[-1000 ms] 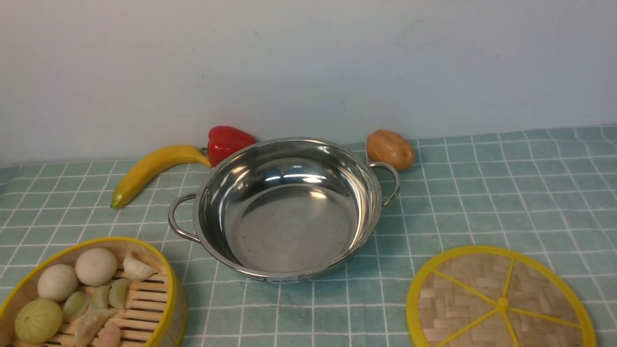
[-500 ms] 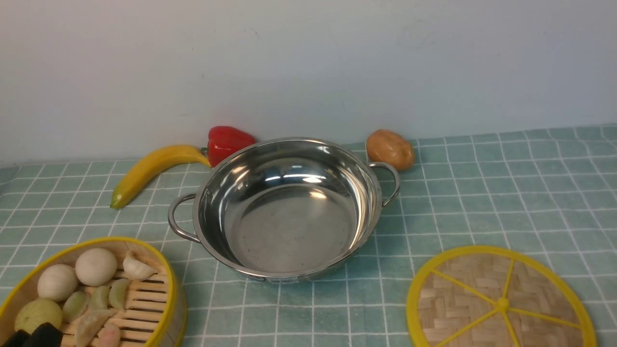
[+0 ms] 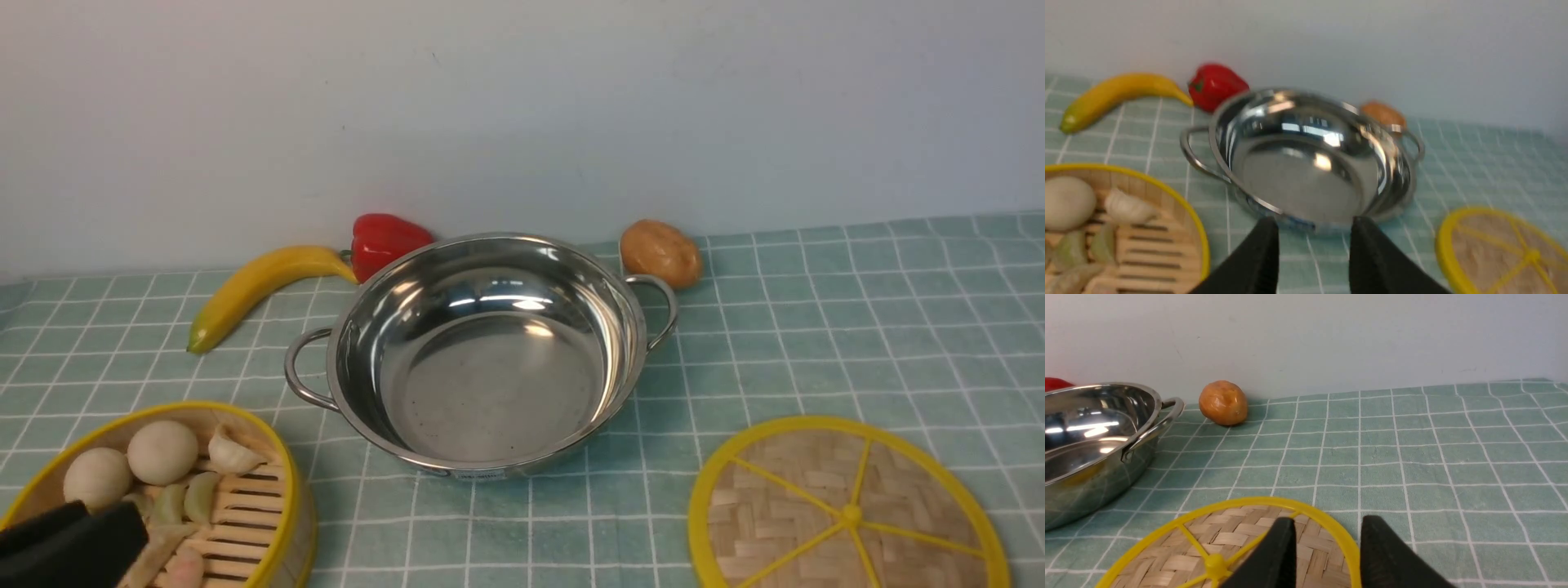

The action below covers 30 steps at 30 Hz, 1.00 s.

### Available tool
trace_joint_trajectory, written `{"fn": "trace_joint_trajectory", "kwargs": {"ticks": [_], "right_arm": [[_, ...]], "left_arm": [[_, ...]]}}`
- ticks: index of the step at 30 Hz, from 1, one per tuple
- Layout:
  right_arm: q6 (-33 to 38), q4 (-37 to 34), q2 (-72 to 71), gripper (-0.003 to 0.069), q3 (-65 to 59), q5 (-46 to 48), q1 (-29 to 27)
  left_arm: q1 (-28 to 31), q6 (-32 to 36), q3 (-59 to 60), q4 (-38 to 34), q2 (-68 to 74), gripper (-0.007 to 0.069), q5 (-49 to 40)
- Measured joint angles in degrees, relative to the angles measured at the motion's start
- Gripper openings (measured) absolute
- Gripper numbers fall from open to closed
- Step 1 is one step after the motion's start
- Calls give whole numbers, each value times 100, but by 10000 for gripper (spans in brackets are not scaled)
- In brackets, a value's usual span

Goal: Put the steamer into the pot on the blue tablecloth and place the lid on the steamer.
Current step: 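Grasp the rim of the steamer basket holding the buns with the left gripper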

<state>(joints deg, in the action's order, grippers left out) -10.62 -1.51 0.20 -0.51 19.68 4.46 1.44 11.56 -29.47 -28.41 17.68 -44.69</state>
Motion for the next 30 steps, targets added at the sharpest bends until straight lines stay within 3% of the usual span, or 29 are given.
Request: {"fn": "trace_joint_trajectory", "kwargs": {"ticks": [1,3,6,11,18,30], "right_arm": [[0,0,0,243,0,0,0],[0,0,0,243,0,0,0],[0,0,0,243,0,0,0],[0,6,0,243,0,0,0],[0,6,0,243,0,0,0],[0,6,0,243,0,0,0]], "left_arm": [[0,100,-632,338,671,243,-1071],[0,164,-904,554,1013,243,-1550],[0,451,-1575,1500,2234,243,-2393],[0,519,-1930,2088,3643,243,-2445],[0,87,-2040,1509,5070,243,-2384],[-7,627,-2041,1287,6306,243,-1124]]}}
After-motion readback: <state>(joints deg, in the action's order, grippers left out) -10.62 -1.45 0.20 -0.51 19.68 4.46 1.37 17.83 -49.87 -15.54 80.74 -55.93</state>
